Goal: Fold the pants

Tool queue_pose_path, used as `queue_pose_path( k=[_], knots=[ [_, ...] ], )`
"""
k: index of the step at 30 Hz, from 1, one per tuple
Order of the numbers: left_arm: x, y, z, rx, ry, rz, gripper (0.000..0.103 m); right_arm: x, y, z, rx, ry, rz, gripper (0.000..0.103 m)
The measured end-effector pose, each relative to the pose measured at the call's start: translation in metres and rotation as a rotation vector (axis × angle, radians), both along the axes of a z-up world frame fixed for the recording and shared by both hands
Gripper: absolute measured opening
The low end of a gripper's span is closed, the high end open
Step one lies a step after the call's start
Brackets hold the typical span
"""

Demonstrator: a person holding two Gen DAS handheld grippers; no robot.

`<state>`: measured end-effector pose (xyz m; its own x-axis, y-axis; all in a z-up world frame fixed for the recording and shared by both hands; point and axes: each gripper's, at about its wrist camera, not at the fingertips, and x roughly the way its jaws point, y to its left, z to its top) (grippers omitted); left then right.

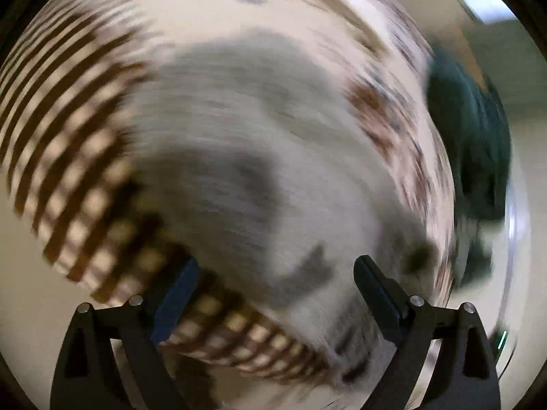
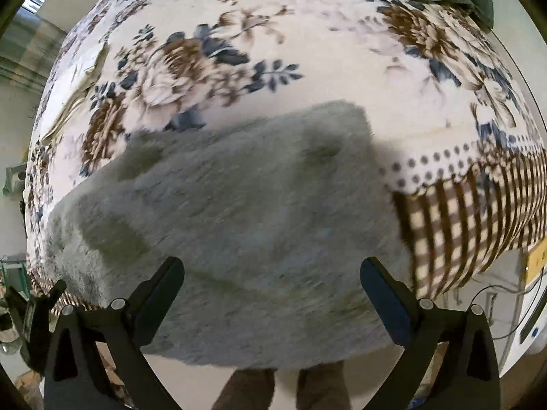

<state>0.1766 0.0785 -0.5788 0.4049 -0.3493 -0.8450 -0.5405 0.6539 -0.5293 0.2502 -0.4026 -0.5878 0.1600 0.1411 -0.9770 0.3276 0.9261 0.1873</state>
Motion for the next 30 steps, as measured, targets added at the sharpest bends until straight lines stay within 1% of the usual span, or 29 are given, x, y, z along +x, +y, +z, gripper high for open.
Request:
queue_pose_path(
  k=[3,6,7,10,12,13,14,15,17,18,19,20,21,22,23,24,25,26,27,28,29,30],
  knots=[
    [-0.001,0.04,-0.026,-0.065,0.004,0.175,0.092,0.003,0.023,-0.011,0.007,0.027,0.006,0.103],
    [0.014,0.061,-0.044,-0.112,-0.018,0.249,0.092,0.009,0.038,-0.019,0.008,0.046,0.005,0.103],
    [0.021,0.064,-0.047,-0.125,-0.031,0.247,0.092,0.012,0.041,-0.02,0.0,0.047,0.004,0.103],
    [0.043,0.068,-0.051,-0.109,-0.031,0.212,0.093,0.023,0.061,-0.02,0.017,0.056,0.042,0.103],
    [0.051,0.069,-0.052,-0.092,-0.017,0.195,0.093,0.032,0.074,-0.021,0.065,0.081,0.071,0.103],
    [0.051,0.071,-0.053,-0.095,-0.02,0.197,0.093,0.04,0.088,-0.02,0.105,0.096,0.096,0.103],
    [0.051,0.072,-0.054,-0.095,-0.023,0.206,0.092,0.046,0.098,-0.018,0.119,0.097,0.115,0.103],
    [0.051,0.073,-0.056,-0.099,-0.026,0.216,0.092,0.05,0.107,-0.016,0.122,0.094,0.134,0.103],
    [0.048,0.076,-0.059,-0.102,-0.045,0.251,0.092,0.064,0.135,-0.012,0.077,0.086,0.2,0.103],
    [0.046,0.076,-0.058,-0.096,-0.061,0.263,0.084,0.067,0.143,-0.012,0.059,0.083,0.215,0.103],
    [0.042,0.076,-0.056,-0.083,-0.077,0.269,0.076,0.073,0.158,-0.017,0.017,0.094,0.234,0.103],
    [0.038,0.075,-0.051,-0.055,-0.097,0.268,0.055,0.077,0.167,-0.023,-0.012,0.109,0.238,0.103],
    [0.036,0.074,-0.048,-0.045,-0.117,0.26,0.039,0.079,0.175,-0.03,-0.044,0.123,0.238,0.103],
    [0.033,0.073,-0.045,-0.037,-0.136,0.252,0.035,0.082,0.181,-0.039,-0.081,0.149,0.236,0.103],
    [0.029,0.072,-0.041,-0.028,-0.149,0.243,0.029,0.085,0.189,-0.054,-0.12,0.197,0.234,0.101],
    [0.027,0.071,-0.038,-0.022,-0.163,0.23,0.025,0.087,0.194,-0.062,-0.14,0.215,0.235,0.09],
    [0.024,0.071,-0.035,-0.022,-0.175,0.219,0.024,0.089,0.196,-0.067,-0.172,0.215,0.232,0.082],
    [0.024,0.07,-0.032,-0.012,-0.181,0.208,0.023,0.09,0.198,-0.069,-0.217,0.191,0.228,0.066],
    [0.024,0.069,-0.029,-0.006,-0.186,0.196,0.023,0.09,0.196,-0.069,-0.225,0.174,0.218,0.048],
    [0.024,0.069,-0.026,-0.007,-0.192,0.187,0.022,0.09,0.192,-0.064,-0.228,0.144,0.195,0.039],
    [0.025,0.07,-0.023,-0.001,-0.198,0.179,0.022,0.09,0.19,-0.06,-0.222,0.122,0.182,0.032],
    [0.025,0.07,-0.02,0.006,-0.203,0.168,0.022,0.09,0.186,-0.053,-0.196,0.096,0.167,0.03]
  ],
)
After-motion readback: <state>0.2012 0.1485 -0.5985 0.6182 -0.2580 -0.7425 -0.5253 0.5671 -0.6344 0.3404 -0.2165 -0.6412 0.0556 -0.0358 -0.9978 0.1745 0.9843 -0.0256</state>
